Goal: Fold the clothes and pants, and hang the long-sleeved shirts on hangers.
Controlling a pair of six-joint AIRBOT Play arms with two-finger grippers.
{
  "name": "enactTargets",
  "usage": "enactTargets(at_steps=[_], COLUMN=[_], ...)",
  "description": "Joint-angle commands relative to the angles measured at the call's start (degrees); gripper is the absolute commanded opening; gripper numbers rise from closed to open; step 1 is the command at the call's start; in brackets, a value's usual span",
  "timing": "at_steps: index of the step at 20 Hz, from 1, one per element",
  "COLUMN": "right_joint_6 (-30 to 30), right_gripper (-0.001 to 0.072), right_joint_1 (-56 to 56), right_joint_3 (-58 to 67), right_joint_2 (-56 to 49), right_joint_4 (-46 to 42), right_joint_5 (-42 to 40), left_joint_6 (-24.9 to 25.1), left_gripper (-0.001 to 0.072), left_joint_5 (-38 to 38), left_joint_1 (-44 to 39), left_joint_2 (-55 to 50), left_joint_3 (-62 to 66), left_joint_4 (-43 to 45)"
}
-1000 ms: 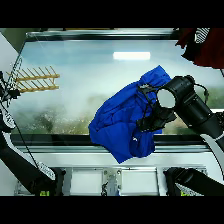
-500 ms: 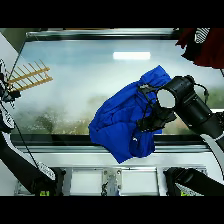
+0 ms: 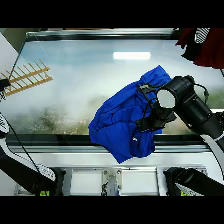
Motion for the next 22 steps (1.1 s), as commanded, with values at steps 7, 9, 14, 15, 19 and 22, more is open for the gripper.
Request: enactTargets(at_steps=[7,9,14,15,19,22], right_joint_6=[0.0,0.0,0.0,0.0,0.0,0.0], right_gripper=[0.0008,0.0008,0.0008,0.0008,0.0008,0.0008], right_joint_1=[0.02,0.02,0.02,0.02,0.02,0.04], right_joint_3=[0.0,0.0,0.0,0.0,0.0,0.0], right_joint_2=[-0.02,-0.02,-0.02,-0.02,-0.02,-0.02], right_joint_4=[-0.02,-0.02,-0.02,0.0,0.0,0.0], right_joint_5=[0.0,0.0,0.0,0.0,0.0,0.0], left_joint_6=[21.99,36.35,45.83,45.79,48.26,51.43], left_gripper=[0.0011,0.0011,0.0011,0.0011,0.0009,0.0009], left_joint_5=[-10.69,-16.55,-31.74,-31.91,-34.88,-36.61], left_joint_1=[-15.54,-18.8,-26.62,-27.5,-28.92,-28.59], left_joint_2=[23.12,27.61,33.9,34.34,37.55,43.08], left_joint_3=[0.0,0.0,0.0,0.0,-7.43,-22.6], left_joint_4=[-17.68,-29.14,-34.29,-34.62,-34.64,-34.6])
